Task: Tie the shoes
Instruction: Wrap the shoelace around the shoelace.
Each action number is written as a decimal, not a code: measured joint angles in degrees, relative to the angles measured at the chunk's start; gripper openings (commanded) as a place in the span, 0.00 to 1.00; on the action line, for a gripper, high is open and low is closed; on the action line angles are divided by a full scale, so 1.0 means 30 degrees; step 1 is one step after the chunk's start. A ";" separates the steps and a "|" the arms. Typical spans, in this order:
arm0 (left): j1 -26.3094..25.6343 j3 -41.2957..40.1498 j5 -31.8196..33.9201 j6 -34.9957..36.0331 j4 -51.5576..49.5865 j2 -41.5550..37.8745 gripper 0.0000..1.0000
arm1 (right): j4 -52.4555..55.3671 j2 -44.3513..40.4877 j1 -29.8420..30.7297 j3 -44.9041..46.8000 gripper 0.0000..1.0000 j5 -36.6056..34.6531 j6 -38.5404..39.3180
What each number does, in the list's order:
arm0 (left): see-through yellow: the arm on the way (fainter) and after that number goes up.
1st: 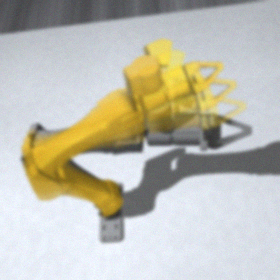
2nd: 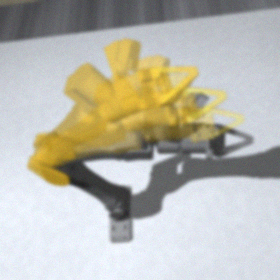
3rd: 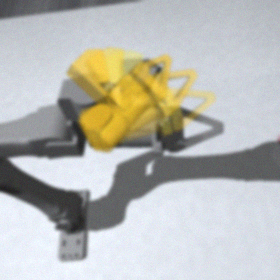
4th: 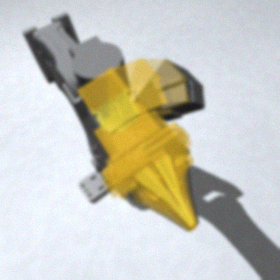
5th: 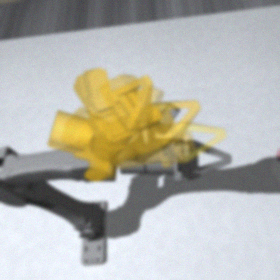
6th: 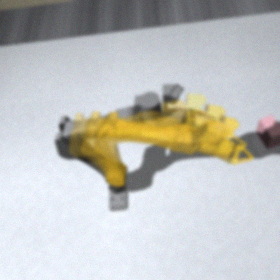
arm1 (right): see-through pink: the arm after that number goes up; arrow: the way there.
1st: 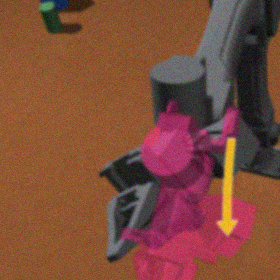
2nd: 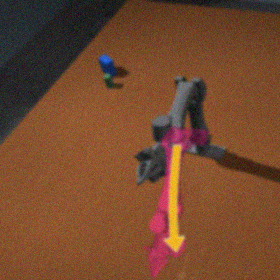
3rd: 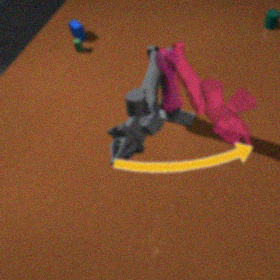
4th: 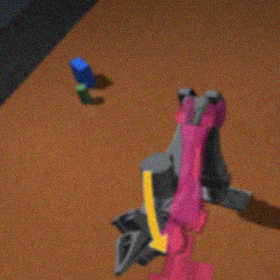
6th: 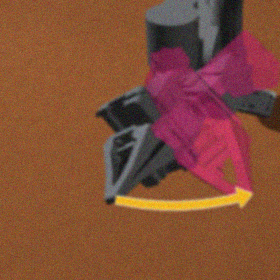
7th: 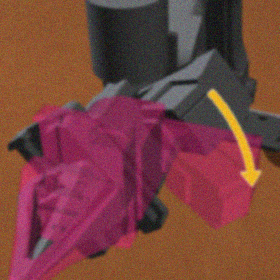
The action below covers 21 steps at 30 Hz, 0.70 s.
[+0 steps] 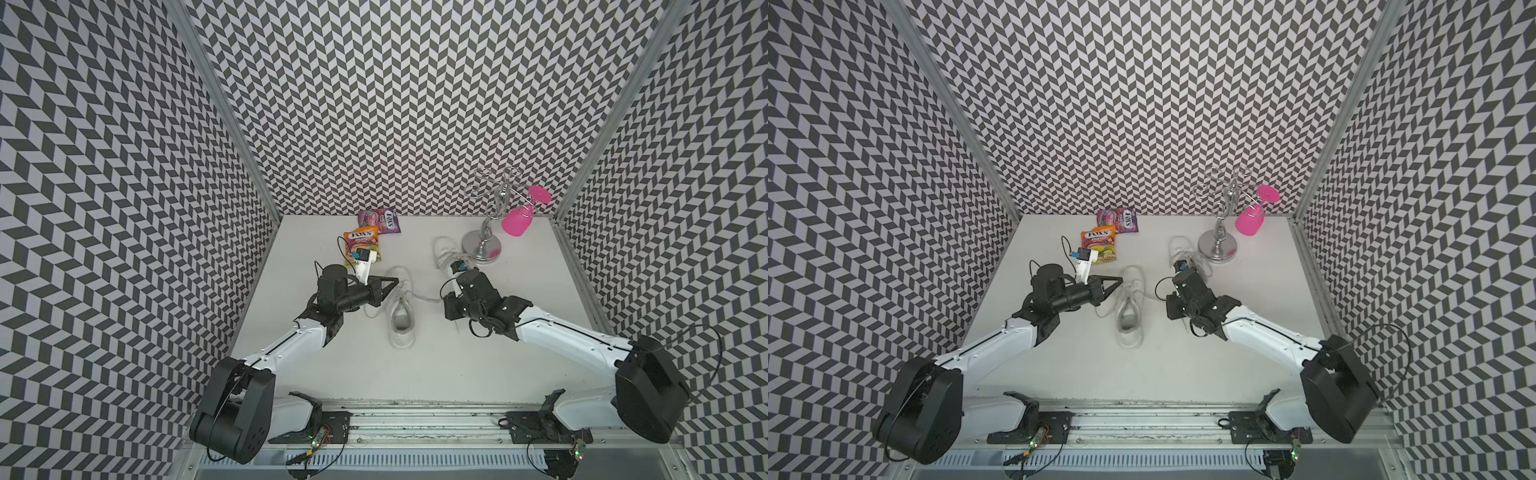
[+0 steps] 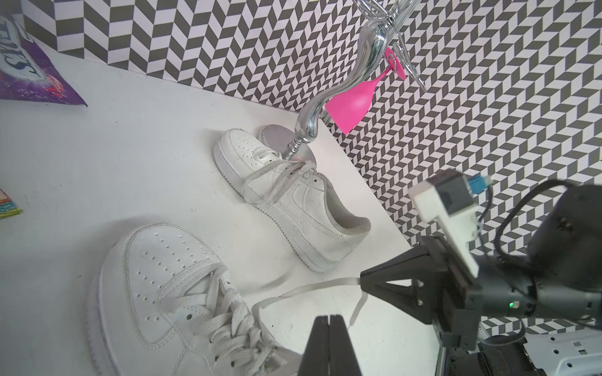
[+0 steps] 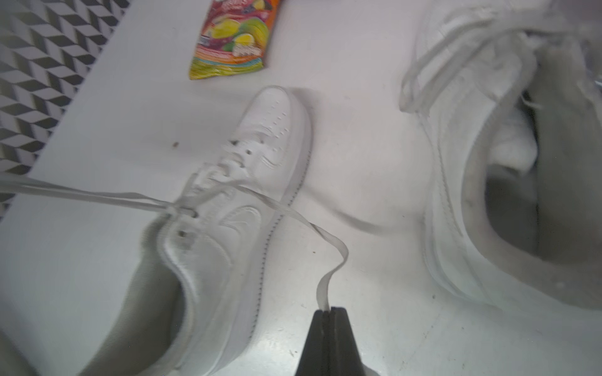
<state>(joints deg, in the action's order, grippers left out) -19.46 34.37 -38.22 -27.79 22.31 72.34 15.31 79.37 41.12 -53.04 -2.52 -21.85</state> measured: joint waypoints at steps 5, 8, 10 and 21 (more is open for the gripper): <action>0.0000 -0.0707 -0.0007 -0.0138 0.0160 -0.0532 0.04 | -0.0911 0.1122 0.0175 -0.4415 0.00 0.2361 0.0444; 0.0000 -0.1180 0.0007 -0.0277 0.0408 -0.0947 0.04 | -0.1508 0.2907 0.0714 -0.7410 0.00 0.3162 0.0510; 0.0000 -0.1596 0.0015 -0.0452 0.0561 -0.1348 0.04 | -0.1807 0.4393 0.1195 -0.9362 0.00 0.3621 0.0495; 0.0087 -0.2004 0.0211 -0.0619 0.0809 -0.2331 0.04 | -0.1100 0.9887 0.2725 -1.4739 0.34 0.4962 0.0517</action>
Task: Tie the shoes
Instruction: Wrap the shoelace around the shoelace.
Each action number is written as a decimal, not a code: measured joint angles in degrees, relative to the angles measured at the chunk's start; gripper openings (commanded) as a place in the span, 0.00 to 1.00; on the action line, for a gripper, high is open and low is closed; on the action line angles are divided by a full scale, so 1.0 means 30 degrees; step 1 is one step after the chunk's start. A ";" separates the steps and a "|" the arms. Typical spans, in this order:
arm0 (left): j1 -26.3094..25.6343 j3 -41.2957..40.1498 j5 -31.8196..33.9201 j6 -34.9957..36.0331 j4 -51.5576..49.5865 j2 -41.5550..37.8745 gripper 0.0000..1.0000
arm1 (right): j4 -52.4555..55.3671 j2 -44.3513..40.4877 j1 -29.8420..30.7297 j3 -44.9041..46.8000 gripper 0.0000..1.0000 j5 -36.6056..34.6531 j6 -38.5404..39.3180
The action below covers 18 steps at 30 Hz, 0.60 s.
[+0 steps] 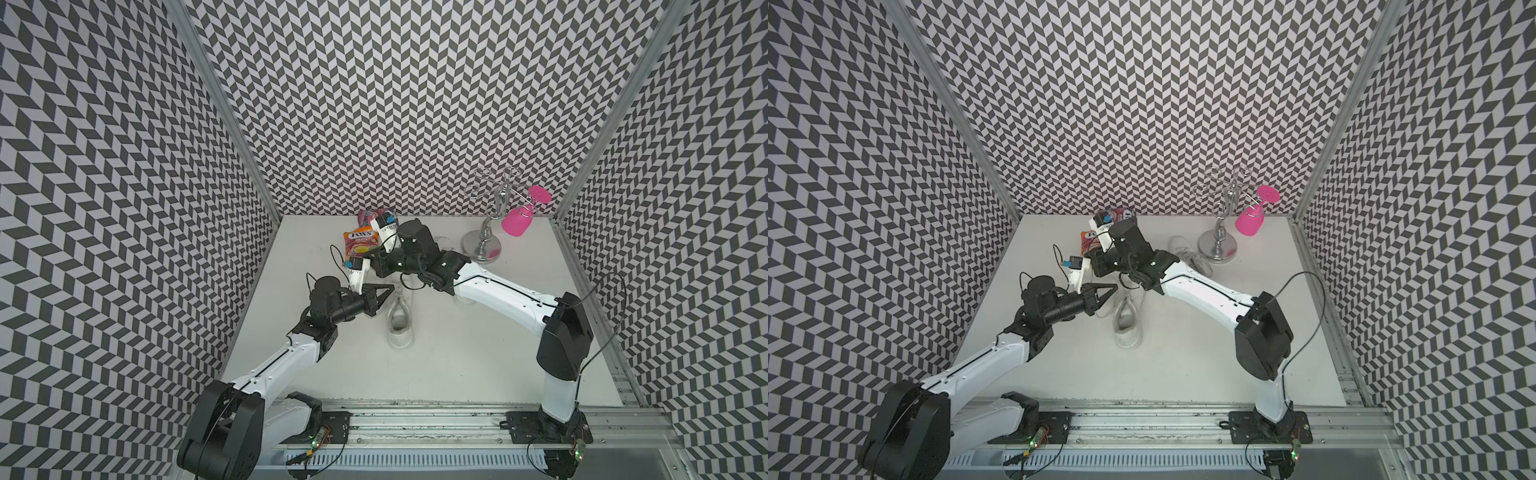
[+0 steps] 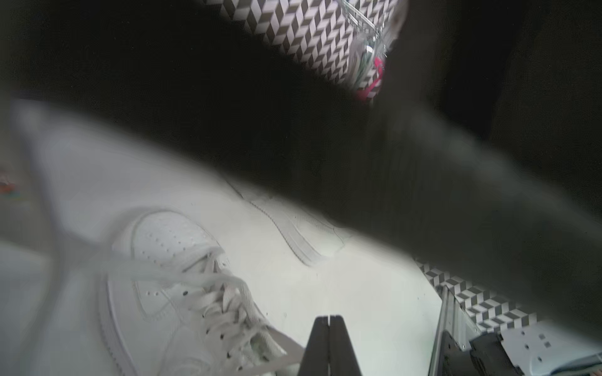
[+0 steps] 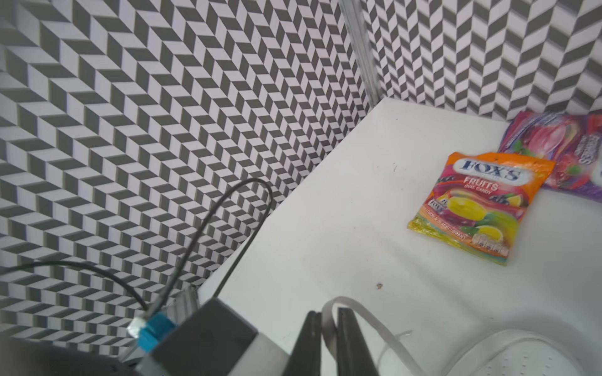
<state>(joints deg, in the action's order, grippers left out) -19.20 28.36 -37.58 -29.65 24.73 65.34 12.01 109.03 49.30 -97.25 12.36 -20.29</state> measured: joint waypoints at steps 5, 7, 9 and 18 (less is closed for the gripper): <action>-0.0007 -0.0080 -0.0051 -0.0007 0.0160 -0.0015 0.04 | -0.0328 -0.0925 -0.0138 0.1195 0.50 -0.0874 0.0860; -0.0007 -0.0080 -0.0066 -0.0051 0.0160 -0.0007 0.04 | -0.0750 -0.2244 -0.0255 0.2863 0.54 -0.1180 0.1384; -0.0007 -0.0080 -0.0073 -0.0087 0.0160 0.0000 0.04 | -0.1508 -0.4233 -0.0495 0.5173 0.57 -0.1443 0.2098; -0.0007 0.0313 -0.0226 -0.0306 0.0058 0.0648 0.04 | -0.8721 -1.2641 -0.4189 1.6130 0.69 0.0758 0.5049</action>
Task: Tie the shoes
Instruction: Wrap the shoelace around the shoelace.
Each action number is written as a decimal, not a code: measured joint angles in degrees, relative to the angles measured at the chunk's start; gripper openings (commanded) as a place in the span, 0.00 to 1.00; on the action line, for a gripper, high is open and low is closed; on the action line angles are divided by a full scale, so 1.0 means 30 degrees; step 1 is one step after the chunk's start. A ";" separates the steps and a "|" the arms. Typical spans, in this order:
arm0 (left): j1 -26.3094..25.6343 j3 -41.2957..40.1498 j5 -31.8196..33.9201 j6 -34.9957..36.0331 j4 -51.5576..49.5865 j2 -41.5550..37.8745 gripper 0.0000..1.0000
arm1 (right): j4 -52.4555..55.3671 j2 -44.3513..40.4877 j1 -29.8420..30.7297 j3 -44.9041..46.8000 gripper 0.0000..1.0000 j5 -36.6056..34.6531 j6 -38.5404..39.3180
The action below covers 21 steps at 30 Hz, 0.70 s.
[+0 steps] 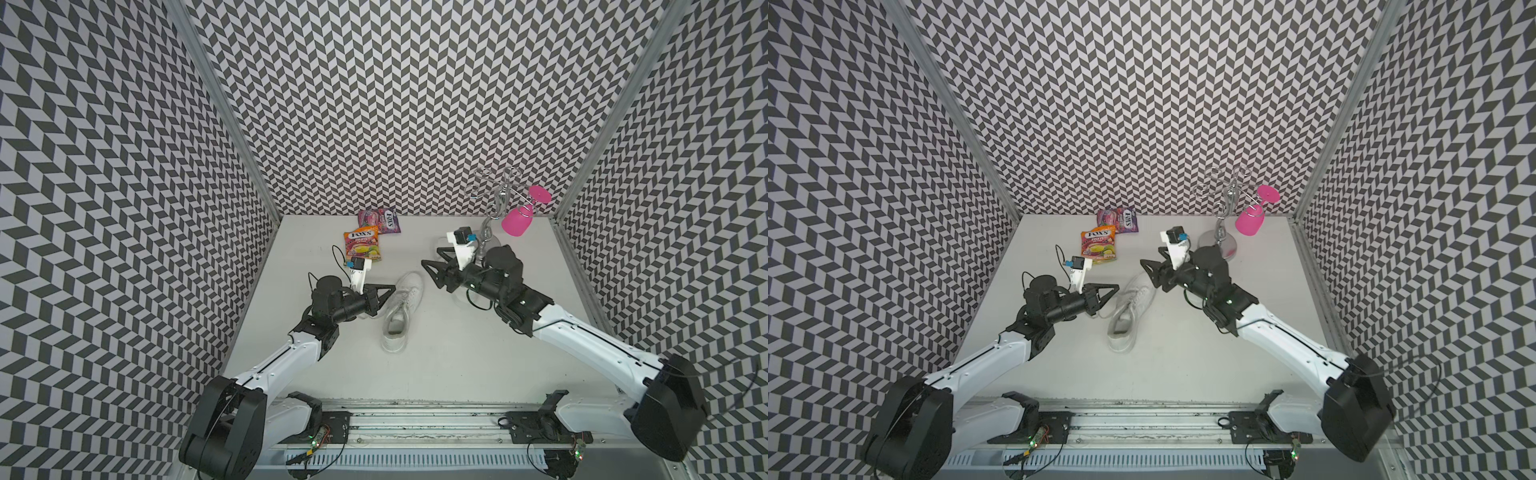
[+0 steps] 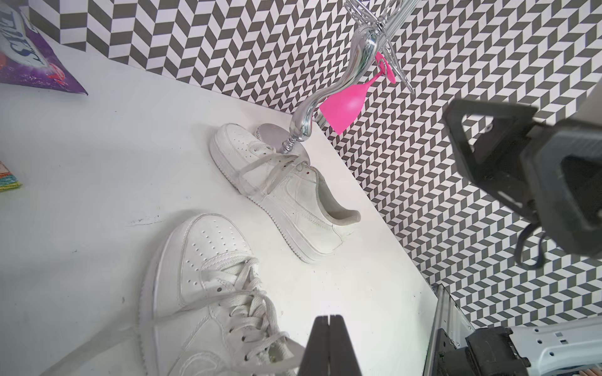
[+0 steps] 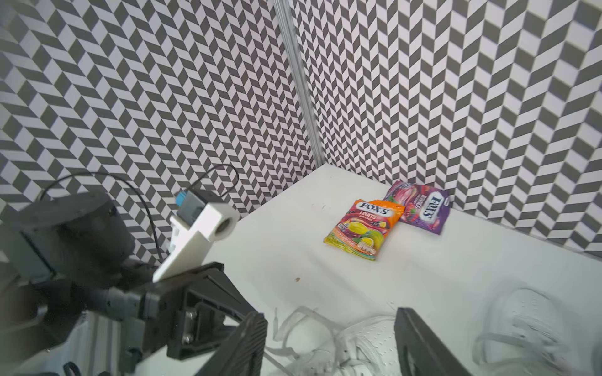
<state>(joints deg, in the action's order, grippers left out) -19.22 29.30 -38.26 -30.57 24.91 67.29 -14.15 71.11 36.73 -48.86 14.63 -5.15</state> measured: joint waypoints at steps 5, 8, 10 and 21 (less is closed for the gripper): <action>0.0000 0.0605 -0.0240 -0.0044 0.0000 0.0692 0.04 | -0.2659 0.0466 0.0160 0.3337 0.71 0.3468 0.1909; 0.0000 0.0831 -0.0430 -0.0058 0.0000 0.1005 0.04 | -0.2914 0.2222 0.0503 0.2987 0.70 0.4736 0.2841; 0.0000 0.0925 -0.0525 -0.0058 0.0007 0.1122 0.04 | -0.3118 0.3344 0.0765 0.2506 0.70 0.5078 0.3373; 0.0000 0.1173 -0.0714 -0.0051 -0.0036 0.1326 0.04 | -0.4182 0.8065 0.1617 -0.0627 0.51 0.5938 0.4364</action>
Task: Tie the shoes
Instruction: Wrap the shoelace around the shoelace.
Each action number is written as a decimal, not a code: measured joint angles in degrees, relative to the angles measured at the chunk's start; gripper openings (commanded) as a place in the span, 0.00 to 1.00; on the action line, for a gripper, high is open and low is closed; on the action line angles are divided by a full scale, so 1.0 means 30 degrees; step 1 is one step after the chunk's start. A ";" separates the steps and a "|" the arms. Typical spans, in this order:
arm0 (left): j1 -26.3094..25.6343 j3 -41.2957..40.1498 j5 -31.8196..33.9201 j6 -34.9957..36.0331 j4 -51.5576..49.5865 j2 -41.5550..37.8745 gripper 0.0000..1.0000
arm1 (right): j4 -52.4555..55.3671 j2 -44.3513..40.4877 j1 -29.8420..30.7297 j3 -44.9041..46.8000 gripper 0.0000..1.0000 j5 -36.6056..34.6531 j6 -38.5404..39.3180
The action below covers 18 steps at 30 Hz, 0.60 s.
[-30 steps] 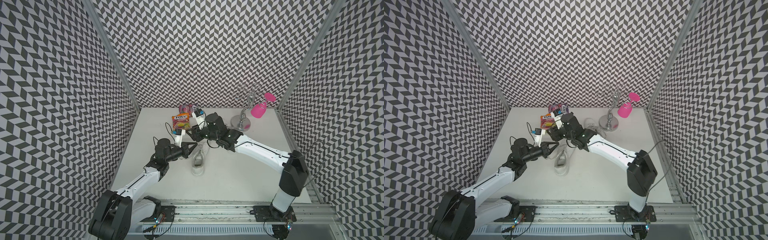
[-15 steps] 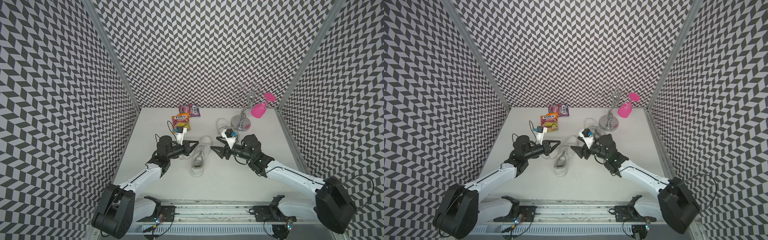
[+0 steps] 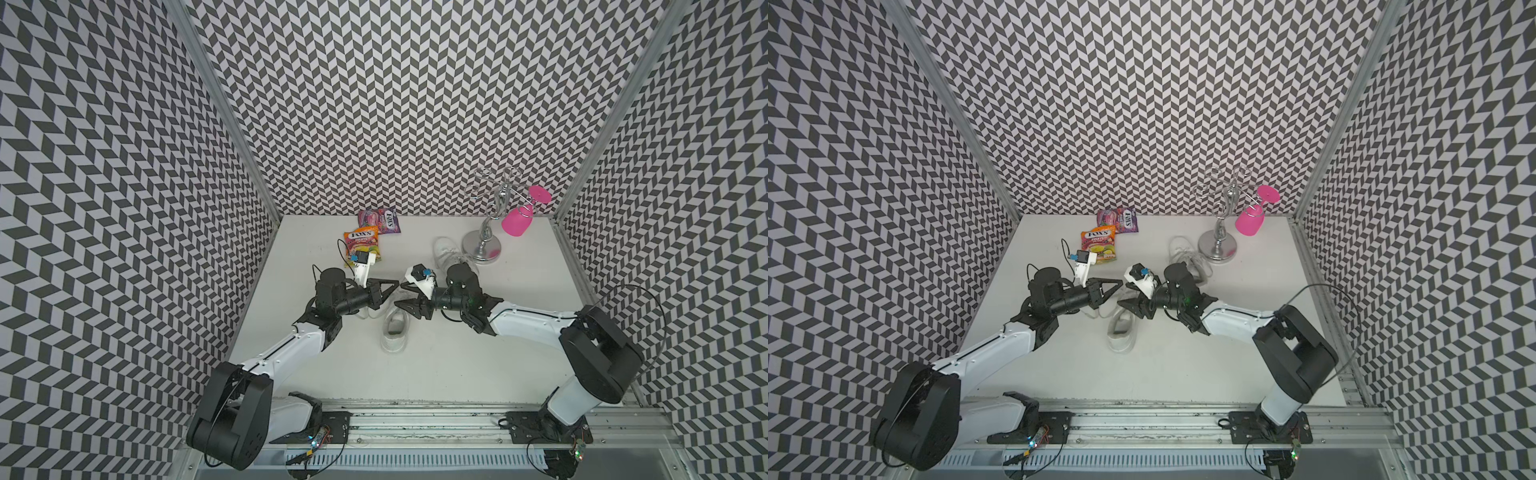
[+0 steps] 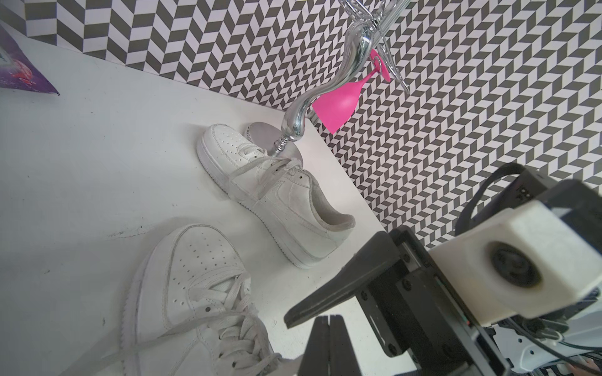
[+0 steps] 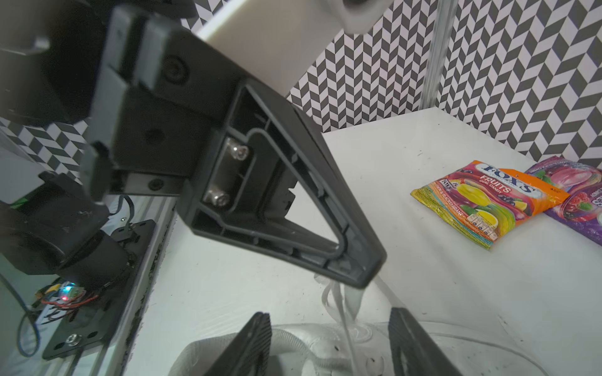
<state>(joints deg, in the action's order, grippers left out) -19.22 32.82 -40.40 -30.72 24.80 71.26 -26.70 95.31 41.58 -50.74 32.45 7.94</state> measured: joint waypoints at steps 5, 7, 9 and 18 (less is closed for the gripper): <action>0.0000 0.0000 0.0000 0.0007 -0.0007 0.0036 0.05 | -0.0226 0.0707 0.0109 -0.0546 0.14 0.0408 -0.0255; 0.0007 0.0000 -0.0007 0.0007 -0.0036 0.0036 0.08 | -0.0240 0.0743 0.0131 -0.0568 0.00 0.0466 -0.0350; 0.0007 0.0000 0.0007 0.0022 -0.0095 0.0036 0.21 | -0.0189 0.0743 0.0124 -0.0568 0.00 0.0313 -0.0495; 0.2098 0.0036 0.2849 0.0430 -0.3031 -0.1683 0.60 | 0.0481 0.0612 0.0131 -0.0539 0.00 -0.1268 -0.1027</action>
<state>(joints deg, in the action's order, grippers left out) -12.93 32.93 -31.86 -29.43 15.70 66.22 -25.26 97.14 41.98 -52.36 28.64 4.86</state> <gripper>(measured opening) 0.593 0.045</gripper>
